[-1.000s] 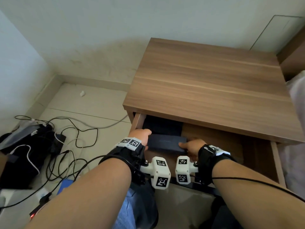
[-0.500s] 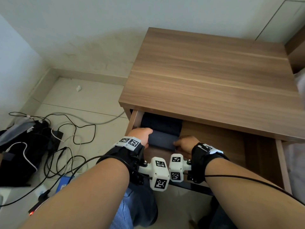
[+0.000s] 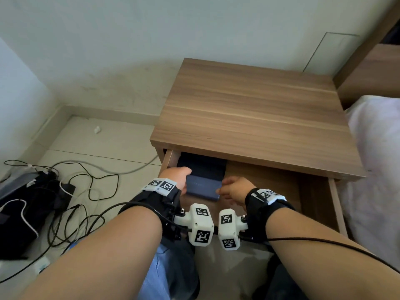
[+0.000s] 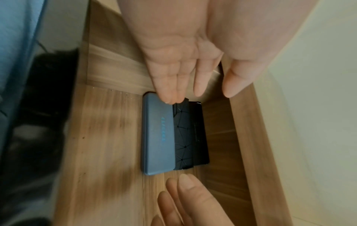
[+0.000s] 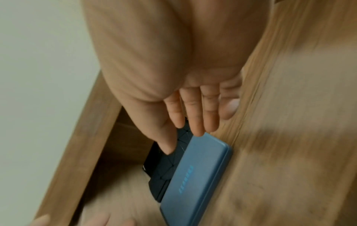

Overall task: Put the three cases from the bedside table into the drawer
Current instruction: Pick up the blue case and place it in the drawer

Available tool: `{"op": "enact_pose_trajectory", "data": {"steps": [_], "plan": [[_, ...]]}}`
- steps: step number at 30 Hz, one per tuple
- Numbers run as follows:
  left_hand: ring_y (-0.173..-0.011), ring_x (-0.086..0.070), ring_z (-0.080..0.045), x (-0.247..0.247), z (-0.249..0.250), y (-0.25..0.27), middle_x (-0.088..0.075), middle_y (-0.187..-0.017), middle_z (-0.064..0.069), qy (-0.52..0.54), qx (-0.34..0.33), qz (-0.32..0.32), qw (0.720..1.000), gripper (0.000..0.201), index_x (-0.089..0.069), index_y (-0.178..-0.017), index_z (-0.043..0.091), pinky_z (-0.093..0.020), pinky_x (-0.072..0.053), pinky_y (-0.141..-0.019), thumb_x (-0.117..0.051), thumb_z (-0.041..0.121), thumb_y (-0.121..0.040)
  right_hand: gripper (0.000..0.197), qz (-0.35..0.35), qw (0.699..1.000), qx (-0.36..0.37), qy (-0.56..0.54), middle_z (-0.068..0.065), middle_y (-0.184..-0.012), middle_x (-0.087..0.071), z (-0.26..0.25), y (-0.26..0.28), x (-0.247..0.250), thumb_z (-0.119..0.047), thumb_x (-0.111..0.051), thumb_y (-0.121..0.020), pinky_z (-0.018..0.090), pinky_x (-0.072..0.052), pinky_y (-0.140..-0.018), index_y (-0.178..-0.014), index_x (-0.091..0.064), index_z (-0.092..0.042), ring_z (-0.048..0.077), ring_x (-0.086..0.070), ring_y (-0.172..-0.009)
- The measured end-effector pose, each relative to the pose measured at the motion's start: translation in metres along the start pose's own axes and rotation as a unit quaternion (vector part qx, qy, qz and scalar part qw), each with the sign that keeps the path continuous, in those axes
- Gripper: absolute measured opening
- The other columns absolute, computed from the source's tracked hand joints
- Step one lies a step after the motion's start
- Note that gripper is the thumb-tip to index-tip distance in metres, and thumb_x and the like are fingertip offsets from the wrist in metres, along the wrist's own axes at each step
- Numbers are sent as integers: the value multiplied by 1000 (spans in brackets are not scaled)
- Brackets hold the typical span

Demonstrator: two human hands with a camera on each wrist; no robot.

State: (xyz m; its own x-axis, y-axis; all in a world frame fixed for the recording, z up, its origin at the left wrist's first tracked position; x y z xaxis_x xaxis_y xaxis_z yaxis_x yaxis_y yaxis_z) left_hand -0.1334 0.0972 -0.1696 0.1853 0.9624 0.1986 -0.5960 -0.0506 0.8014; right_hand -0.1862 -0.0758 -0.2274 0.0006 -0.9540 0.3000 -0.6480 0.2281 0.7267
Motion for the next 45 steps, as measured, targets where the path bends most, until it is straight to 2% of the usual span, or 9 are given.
{"op": "enact_pose_trajectory", "data": {"steps": [2, 4, 7, 12, 22, 29, 36, 42, 45], "plan": [[-88, -54, -28, 0, 2, 11, -51, -71, -4, -5, -22, -9, 1000, 25, -46, -63, 19, -40, -49, -97, -55, 24, -86, 49, -7, 999, 12, 29, 11, -99, -64, 0, 12, 0, -20, -75, -73, 23, -43, -56, -117, -58, -12, 22, -60, -85], [-77, -50, -25, 1, 1, 15, -47, -69, -3, 21, -32, -11, 999, 26, -44, -63, 19, -35, -47, -86, -55, 23, -85, 53, -15, 998, 18, 51, 10, -101, -65, 3, 20, -3, -22, -77, -70, 23, -41, -55, -119, -58, -10, 21, -59, -84], [-61, -42, -18, -1, 3, 28, -44, -67, -3, 35, -46, -18, 998, 28, -41, -61, 18, -32, -41, -70, -54, 20, -86, 55, -22, 995, 22, 96, 6, -110, -65, 8, 36, -7, -24, -78, -69, 27, -44, -70, -119, -58, -14, 19, -57, -88], [-55, -35, -18, 2, 7, 44, -38, -64, -4, 20, -71, -15, 997, 31, -37, -61, 17, -26, -33, -54, -53, 19, -87, 52, -31, 990, 26, 138, 1, -109, -66, 17, 56, -7, -29, -78, -68, 28, -49, -78, -115, -60, -19, 16, -60, -90], [-57, -43, -16, 6, 5, 65, -45, -69, -1, -8, -93, -8, 996, 26, -43, -66, 15, -25, -39, -54, -53, 21, -89, 55, -40, 965, 57, 254, 0, -120, -63, 21, 87, -8, -32, -78, -68, 34, -48, -100, -119, -60, -24, 19, -60, -111], [-59, -44, -14, 8, 1, 71, -46, -68, -1, -10, -89, -6, 996, 26, -44, -66, 13, -25, -40, -54, -54, 20, -88, 63, -7, 945, 83, 315, -2, -120, -63, 14, 92, -7, -31, -80, -66, 36, -52, -94, -123, -55, -24, 19, -62, -108], [-55, -30, -14, 8, -1, 71, -34, -63, -1, -10, -75, -25, 997, 33, -33, -60, 19, -24, -34, -58, -48, 17, -89, 53, 68, 925, 116, 355, -1, -118, -59, -6, 88, 0, -32, -78, -66, 37, -52, -91, -113, -54, -28, 22, -57, -107], [-77, -51, -22, 9, 5, 66, -49, -71, -3, -9, -62, -3, 998, 26, -44, -65, 16, -38, -47, -94, -52, 24, -89, 49, 161, 860, 185, 447, 3, -123, -52, -35, 79, 12, -34, -66, -75, 37, -39, -95, -121, -51, -25, 26, -45, -117], [-78, -49, -20, 10, 15, 62, -49, -72, -1, -24, -73, -11, 997, 25, -44, -66, 17, -35, -48, -87, -51, 22, -90, 60, 219, 834, 213, 460, 5, -127, -45, -46, 73, 20, -35, -68, -74, 38, -36, -99, -127, -44, -22, 28, -40, -119]]}}
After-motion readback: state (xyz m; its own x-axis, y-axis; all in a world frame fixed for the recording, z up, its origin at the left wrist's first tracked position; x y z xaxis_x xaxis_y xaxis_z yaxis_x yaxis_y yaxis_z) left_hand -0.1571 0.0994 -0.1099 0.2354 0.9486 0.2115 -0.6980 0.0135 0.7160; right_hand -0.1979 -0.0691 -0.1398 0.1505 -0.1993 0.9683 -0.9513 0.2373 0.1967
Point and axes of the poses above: each hand's wrist, its own y-axis away from the middle knuckle, its own x-axis out of the back of the hand, z = x × y, the point moved 4 cm from there along -y, towards the middle knuckle
